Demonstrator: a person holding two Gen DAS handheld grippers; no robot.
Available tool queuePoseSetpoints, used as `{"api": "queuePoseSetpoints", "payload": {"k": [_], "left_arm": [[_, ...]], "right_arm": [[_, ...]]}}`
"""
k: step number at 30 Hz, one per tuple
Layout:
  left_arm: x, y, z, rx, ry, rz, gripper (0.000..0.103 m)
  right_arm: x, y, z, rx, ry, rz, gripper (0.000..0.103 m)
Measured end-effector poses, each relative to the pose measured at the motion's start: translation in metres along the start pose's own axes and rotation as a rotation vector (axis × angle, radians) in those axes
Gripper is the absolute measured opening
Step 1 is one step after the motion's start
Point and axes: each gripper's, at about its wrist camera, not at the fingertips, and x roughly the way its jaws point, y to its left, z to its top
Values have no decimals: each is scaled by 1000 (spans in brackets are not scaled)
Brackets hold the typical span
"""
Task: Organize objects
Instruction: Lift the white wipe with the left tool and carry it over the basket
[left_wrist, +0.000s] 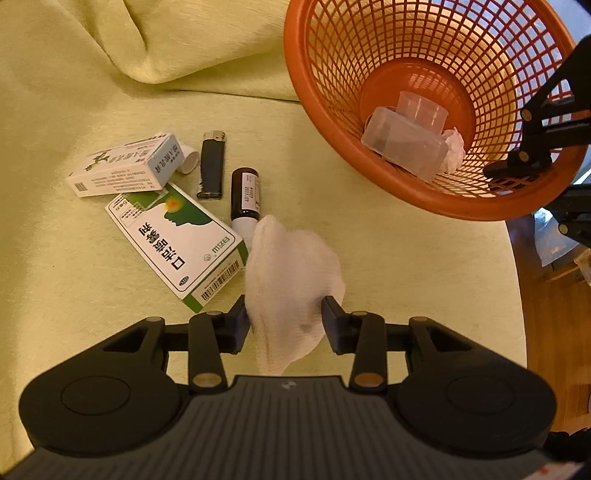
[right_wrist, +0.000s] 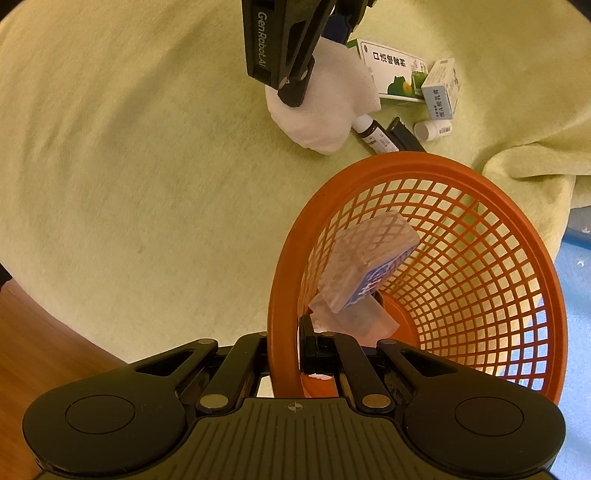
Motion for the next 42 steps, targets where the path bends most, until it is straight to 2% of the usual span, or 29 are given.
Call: {"api": "queuePoseSetpoints", "payload": {"k": [2, 5, 10, 23, 35, 42], "left_arm": [[-2, -1, 0, 6, 6, -2, 20], [-7, -1, -1, 3, 9, -1, 16], [-20, -2, -4, 10, 10, 4, 15], [-82, -1, 4, 31, -64, 17, 15], [-118, -9, 27, 77, -131, 21, 15], [-132, -15, 51, 114, -180, -22, 15]], "right_arm": [[0, 1, 0, -1, 0, -1, 0], [1, 1, -1, 0, 1, 0, 0], [0, 0, -2, 1, 1, 1, 0], [-1, -1, -2, -3, 2, -4, 0], [-2, 0, -1, 0, 5, -8, 0], [-1, -1, -1, 1, 6, -9, 0]]}}
